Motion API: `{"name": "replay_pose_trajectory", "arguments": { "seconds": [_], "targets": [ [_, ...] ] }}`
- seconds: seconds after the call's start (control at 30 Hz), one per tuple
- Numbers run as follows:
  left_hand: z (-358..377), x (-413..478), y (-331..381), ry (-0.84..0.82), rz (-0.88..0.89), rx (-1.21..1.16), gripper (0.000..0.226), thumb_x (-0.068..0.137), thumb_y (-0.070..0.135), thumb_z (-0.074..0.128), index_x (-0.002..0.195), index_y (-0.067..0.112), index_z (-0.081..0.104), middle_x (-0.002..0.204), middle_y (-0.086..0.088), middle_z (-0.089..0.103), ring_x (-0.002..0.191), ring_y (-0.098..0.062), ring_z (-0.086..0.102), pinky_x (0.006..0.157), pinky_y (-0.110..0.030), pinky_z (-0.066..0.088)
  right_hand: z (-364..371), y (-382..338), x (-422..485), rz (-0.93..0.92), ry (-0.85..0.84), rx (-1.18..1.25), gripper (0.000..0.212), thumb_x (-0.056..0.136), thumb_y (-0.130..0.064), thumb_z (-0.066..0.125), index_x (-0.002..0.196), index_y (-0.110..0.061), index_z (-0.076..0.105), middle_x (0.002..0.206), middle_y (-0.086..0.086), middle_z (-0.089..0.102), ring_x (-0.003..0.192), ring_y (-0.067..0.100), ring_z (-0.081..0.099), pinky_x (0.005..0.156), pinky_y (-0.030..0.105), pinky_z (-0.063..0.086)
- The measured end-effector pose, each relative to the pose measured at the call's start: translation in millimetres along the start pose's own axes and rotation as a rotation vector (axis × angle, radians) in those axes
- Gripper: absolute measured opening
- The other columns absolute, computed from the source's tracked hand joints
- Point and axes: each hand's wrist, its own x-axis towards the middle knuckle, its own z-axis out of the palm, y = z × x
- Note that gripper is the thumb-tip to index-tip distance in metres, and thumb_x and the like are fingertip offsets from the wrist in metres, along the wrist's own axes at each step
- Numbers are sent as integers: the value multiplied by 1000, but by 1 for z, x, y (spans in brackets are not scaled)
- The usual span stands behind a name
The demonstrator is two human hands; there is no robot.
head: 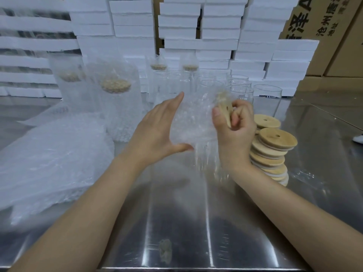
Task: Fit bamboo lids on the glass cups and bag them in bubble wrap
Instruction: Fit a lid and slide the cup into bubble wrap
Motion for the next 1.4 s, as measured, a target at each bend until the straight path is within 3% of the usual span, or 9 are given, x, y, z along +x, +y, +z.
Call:
{"name": "replay_pose_trajectory", "arguments": {
  "seconds": [0.2, 0.37, 0.57, 0.77, 0.9, 1.0, 1.13, 1.27, 1.4],
  "targets": [
    [13, 1, -6, 249, 86, 93, 104, 48, 34, 87, 139, 11, 40, 126, -10, 58, 113, -19, 46, 90, -34, 41, 8, 8, -15, 140, -275, 33, 41, 66, -33, 74, 61, -20, 35, 108, 4, 49, 95, -3, 52, 78, 10, 39],
    [10, -2, 6, 254, -251, -318, 109, 51, 57, 86, 138, 47, 21, 134, 25, 43, 115, 8, 44, 85, -13, 37, 3, -2, -3, -96, -486, -53, 46, 77, -33, 69, 116, -25, 46, 129, 13, 44, 126, 23, 45, 107, 37, 38],
    [17, -4, 15, 221, -374, -497, 101, 51, 57, 81, 129, 46, 18, 128, 13, 53, 108, -12, 60, 85, -42, 54, -1, -12, 6, -334, -291, -179, 27, 75, -12, 80, 100, -9, 71, 100, 6, 51, 92, 0, 51, 80, 14, 43],
    [16, -3, 9, 259, -403, -519, 90, 59, 46, 86, 119, 46, 19, 130, 12, 41, 114, -4, 48, 90, -20, 43, -6, -19, 17, -589, -67, -58, 12, 86, -8, 70, 86, -13, 59, 96, 1, 47, 93, 4, 48, 78, 24, 41],
    [2, 4, 11, 208, -509, -908, 75, 69, 22, 86, 117, 28, 29, 117, 13, 50, 96, 19, 56, 77, -3, 44, 2, -10, 13, -212, -46, -39, 18, 93, -22, 51, 110, -25, 47, 114, 3, 45, 99, 1, 50, 86, 15, 40],
    [-6, 6, 12, -28, -459, -1390, 80, 57, 32, 83, 126, 4, 53, 125, -17, 61, 109, -21, 64, 90, -32, 53, 6, 6, 6, 333, -380, -39, 66, 83, -60, 55, 134, -21, 47, 136, -4, 50, 123, 0, 49, 108, 28, 40],
    [-7, 1, 11, -360, -421, -1587, 57, 53, 56, 83, 96, 20, 77, 99, -5, 74, 93, -19, 70, 79, -29, 56, 5, 12, -2, 555, -707, 111, 124, 51, -93, 55, 150, -22, 31, 152, -1, 40, 141, 18, 37, 117, 50, 27],
    [-5, 2, 11, -273, -536, -1406, 42, 84, 58, 56, 94, 24, 78, 100, -5, 75, 91, -19, 72, 70, -26, 57, 6, 13, -5, 545, -681, 198, 111, 49, -76, 78, 138, -20, 40, 134, 3, 59, 125, 22, 56, 106, 49, 44],
    [-3, 6, 3, -282, -657, -1229, 64, 91, 68, 30, 125, 25, 63, 118, -1, 69, 107, -16, 67, 89, -31, 56, 3, 14, -6, 420, -497, 169, 63, 62, -36, 81, 115, -23, 50, 104, -17, 71, 102, 5, 67, 81, 21, 54]
  ]
}}
